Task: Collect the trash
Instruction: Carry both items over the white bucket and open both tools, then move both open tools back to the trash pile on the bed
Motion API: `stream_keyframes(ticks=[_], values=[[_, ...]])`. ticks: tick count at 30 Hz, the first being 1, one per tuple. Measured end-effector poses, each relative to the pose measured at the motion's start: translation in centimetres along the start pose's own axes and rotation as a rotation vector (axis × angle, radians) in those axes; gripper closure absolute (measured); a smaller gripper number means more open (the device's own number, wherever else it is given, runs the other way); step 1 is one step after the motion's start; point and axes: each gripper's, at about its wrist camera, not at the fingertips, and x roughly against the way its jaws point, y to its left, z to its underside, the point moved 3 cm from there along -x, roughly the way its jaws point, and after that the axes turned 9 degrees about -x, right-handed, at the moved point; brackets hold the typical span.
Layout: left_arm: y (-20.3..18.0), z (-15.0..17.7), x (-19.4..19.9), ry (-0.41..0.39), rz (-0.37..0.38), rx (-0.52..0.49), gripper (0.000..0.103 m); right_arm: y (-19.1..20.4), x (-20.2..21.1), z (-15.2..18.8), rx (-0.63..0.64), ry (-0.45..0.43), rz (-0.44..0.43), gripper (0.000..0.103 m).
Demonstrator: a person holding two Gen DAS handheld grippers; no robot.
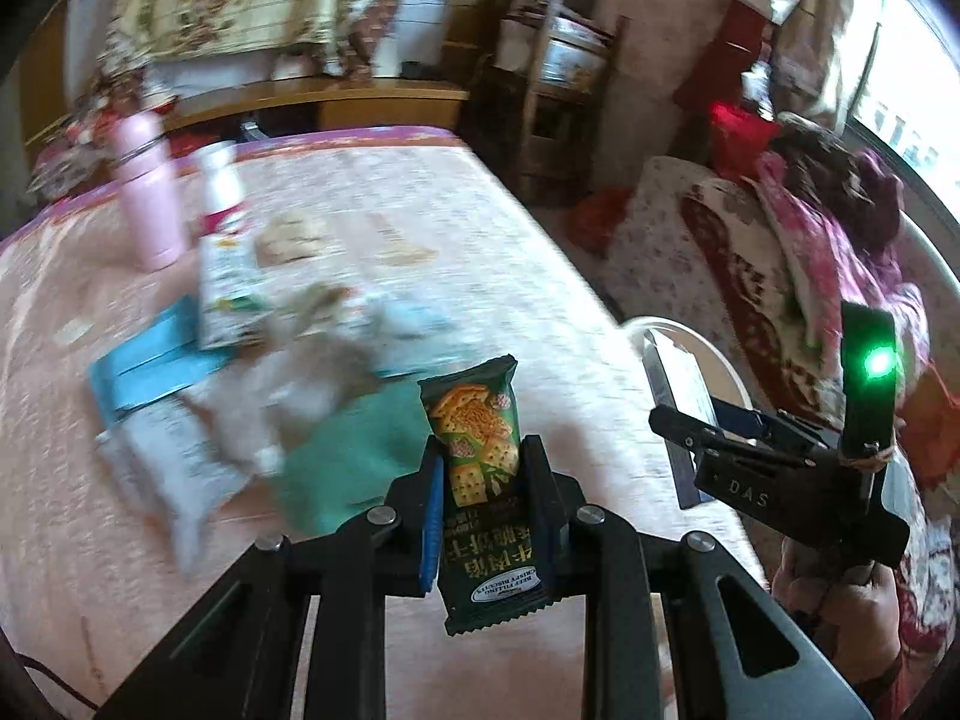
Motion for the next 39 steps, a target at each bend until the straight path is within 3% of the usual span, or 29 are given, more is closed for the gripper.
stream_keyframes(ticks=[9,16,19,20,21,24,26,32,39], values=[[-9.9,-3.5,-7.2,0.057,0.155,-0.115,0.078,-10.8,0.8,-1.4,-0.141,-0.015,0.132,0.049],[-15.0,-5.8,-13.1,0.063,0.201,-0.143,0.077,-17.7,-0.3,-2.3,-0.224,-0.005,0.181,0.048],[-16.1,-6.8,-15.1,0.065,0.223,-0.135,0.064,-19.4,-1.0,-2.8,-0.251,-0.012,0.18,0.046],[-16.3,-7.0,-15.6,0.067,0.229,-0.129,0.051,-19.9,-1.3,-3.0,-0.263,-0.016,0.178,0.046],[-16.4,-7.3,-16.1,0.063,0.228,-0.12,0.039,-20.4,-1.6,-3.3,-0.28,-0.022,0.175,0.045],[-16.0,-7.5,-16.5,0.055,0.201,-0.097,0.037,-21.1,-2.6,-3.4,-0.32,-0.031,0.156,0.028],[-15.5,-7.4,-16.4,0.06,0.201,-0.09,0.037,-21.5,-2.7,-3.2,-0.34,-0.04,0.156,0.027],[-13.6,-6.3,-14.1,0.032,0.074,-0.127,0.037,-21.3,-2.3,-3.0,-0.336,-0.044,0.169,0.027],[-11.0,-4.9,-10.2,-0.012,-0.022,-0.131,0.036,-18.7,-0.6,-2.6,-0.292,-0.082,0.176,0.027]])
